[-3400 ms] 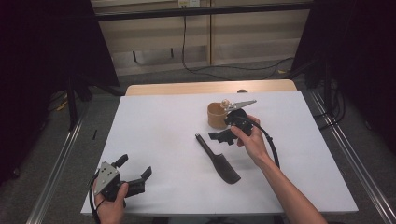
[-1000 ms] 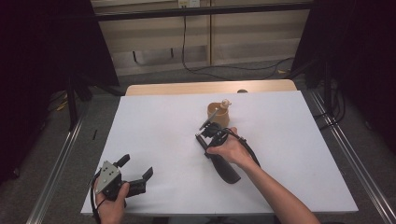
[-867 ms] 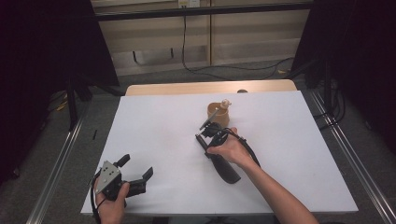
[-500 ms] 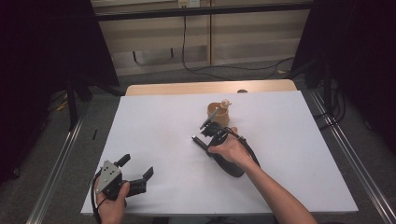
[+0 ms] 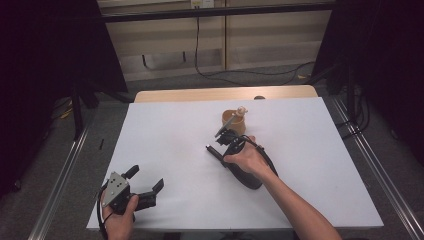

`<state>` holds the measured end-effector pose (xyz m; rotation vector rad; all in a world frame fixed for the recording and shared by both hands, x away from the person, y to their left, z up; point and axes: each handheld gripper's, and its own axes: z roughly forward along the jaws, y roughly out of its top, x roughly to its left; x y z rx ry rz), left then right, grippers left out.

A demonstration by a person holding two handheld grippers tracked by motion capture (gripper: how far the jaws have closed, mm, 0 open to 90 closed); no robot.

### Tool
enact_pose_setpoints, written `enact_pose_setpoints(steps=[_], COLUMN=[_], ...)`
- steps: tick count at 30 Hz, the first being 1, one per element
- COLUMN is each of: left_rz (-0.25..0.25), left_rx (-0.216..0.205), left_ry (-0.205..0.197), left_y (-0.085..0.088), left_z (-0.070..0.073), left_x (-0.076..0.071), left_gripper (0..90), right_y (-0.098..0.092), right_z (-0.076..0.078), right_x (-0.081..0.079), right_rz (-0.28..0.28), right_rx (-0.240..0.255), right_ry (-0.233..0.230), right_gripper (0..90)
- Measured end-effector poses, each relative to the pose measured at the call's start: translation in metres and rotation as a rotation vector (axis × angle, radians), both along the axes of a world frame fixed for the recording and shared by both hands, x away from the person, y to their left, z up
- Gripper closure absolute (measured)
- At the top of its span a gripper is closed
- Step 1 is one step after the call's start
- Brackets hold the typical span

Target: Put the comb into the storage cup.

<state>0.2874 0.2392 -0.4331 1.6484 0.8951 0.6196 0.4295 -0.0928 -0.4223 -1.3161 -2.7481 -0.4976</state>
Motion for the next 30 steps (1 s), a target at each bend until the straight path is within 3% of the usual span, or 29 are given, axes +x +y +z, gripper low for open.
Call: enact_pose_setpoints(steps=[15, 21, 30], left_rz=[0.005, 0.003, 0.000], left_rx=[-0.006, -0.006, 0.002], left_ry=[0.005, 0.004, 0.004], left_y=[0.000, -0.001, 0.000], left_z=[-0.001, -0.001, -0.001], left_x=[0.000, 0.000, 0.001], left_gripper=[2.8, 2.8, 2.8], right_y=[-0.019, -0.027, -0.045], right_z=[0.022, 0.033, 0.043], right_x=[-0.005, -0.012, -0.018], right_rz=[0.008, 0.016, 0.008], right_rx=[0.070, 0.102, 0.165], right_ry=[-0.094, -0.177, -0.238], right_gripper=[73.1, 73.0, 73.1])
